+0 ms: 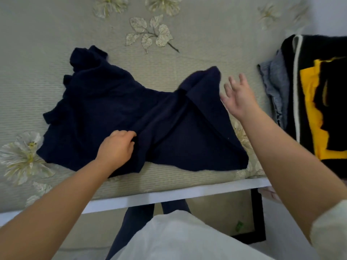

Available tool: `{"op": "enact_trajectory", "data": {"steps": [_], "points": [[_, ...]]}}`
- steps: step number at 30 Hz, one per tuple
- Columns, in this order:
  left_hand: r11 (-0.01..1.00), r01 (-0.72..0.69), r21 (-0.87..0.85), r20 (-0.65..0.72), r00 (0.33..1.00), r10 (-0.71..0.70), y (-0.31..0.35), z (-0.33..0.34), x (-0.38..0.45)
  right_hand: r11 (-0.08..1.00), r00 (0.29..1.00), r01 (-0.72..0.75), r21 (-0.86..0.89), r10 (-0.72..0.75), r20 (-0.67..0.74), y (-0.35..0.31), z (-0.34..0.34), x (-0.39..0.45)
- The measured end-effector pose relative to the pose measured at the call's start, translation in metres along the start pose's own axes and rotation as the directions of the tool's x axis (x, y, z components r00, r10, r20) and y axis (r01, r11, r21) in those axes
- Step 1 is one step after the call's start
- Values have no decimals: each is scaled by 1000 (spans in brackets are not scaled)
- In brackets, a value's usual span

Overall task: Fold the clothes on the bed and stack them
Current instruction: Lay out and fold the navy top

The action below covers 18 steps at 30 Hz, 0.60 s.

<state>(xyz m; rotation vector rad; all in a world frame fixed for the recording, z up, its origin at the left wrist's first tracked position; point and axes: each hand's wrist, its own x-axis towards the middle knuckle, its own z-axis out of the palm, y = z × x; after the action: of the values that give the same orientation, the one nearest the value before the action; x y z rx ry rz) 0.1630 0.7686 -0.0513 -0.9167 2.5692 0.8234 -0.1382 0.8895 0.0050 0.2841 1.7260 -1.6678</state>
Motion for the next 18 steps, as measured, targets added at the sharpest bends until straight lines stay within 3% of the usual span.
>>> {"op": "enact_trajectory", "data": {"steps": [2, 4, 6, 8, 10, 13, 16, 18], "points": [[1000, -28, 14, -33, 999, 28, 17, -3, 11, 977, 1000, 11, -215, -12, -2, 3, -12, 2], [998, -15, 59, -23, 1000, 16, 29, -1, 21, 854, 999, 15, -519, -28, -17, 21, -34, 0], [991, 39, 131, 28, 999, -43, 37, 6, 24, 637, 999, 36, -770, -21, 28, 46, -60, -7], [977, 89, 194, 104, 988, -111, 39, 17, 21, 390, 992, 90, -916, 51, 119, 74, -81, -18], [971, 96, 219, 204, 969, -142, 38, 30, 14, 210, 971, 185, -960, 112, 212, 97, -88, -29], [988, 85, 132, 264, 957, -118, 37, 40, 5, 78, 901, 420, -904, 85, 426, 116, -73, -41], [966, 207, -156, 63, 978, -200, 32, 32, 0, 28, 764, 644, -765, 23, 644, 119, -30, -42], [937, 267, -225, -95, 951, -294, 22, 23, -4, 19, 676, 737, -675, -12, 737, 117, 6, -38]]}}
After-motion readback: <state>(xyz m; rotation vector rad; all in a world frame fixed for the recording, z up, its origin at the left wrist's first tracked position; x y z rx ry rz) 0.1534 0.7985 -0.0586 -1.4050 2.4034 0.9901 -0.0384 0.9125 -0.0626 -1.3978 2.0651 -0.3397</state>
